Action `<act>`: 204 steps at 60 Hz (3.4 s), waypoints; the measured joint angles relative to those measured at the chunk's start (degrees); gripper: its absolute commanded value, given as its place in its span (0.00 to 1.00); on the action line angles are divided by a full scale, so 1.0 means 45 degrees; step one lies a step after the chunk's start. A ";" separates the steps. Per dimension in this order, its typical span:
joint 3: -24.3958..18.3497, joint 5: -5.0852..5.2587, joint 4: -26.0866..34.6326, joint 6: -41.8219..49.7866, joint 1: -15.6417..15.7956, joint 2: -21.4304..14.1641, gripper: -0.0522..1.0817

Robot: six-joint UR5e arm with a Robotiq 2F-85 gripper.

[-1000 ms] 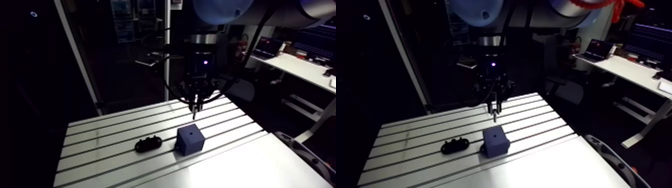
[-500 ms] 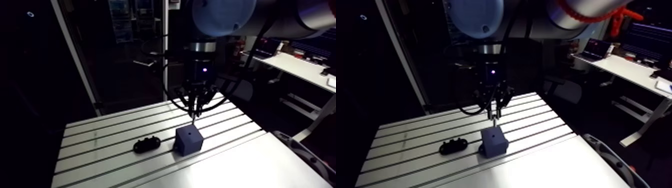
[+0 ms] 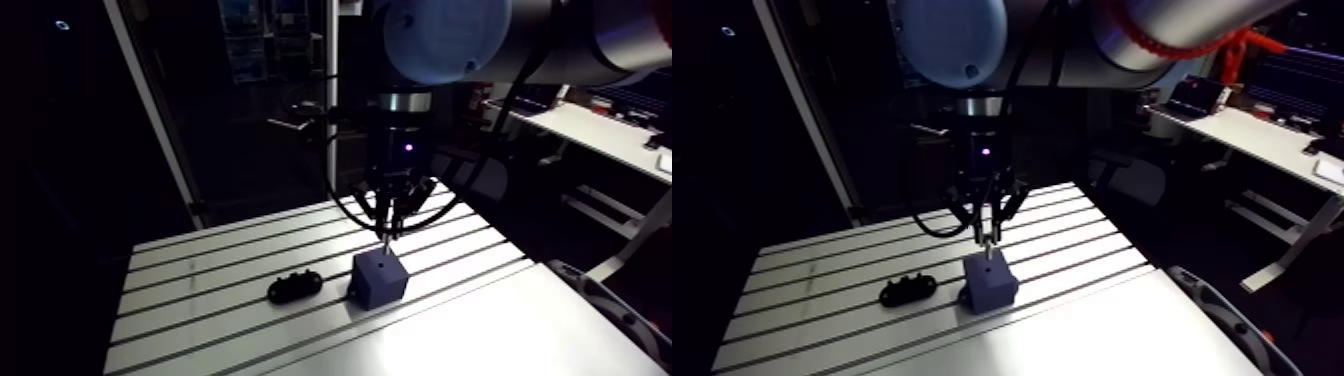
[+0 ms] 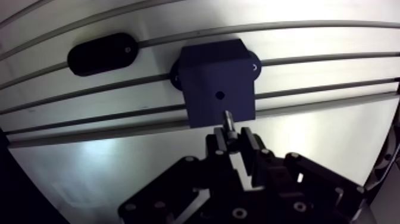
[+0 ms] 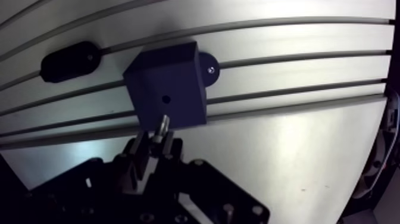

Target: Pick up the M10 bolt and insert it into the hole until fully seated.

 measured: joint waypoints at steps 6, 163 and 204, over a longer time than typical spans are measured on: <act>0.0043 0.0001 -0.0078 -0.0001 0.0001 0.0017 1.00; 0.0493 0.0034 -0.1110 0.0013 0.0057 0.0403 1.00; 0.0595 0.0095 -0.1157 -0.0005 0.0060 0.0440 1.00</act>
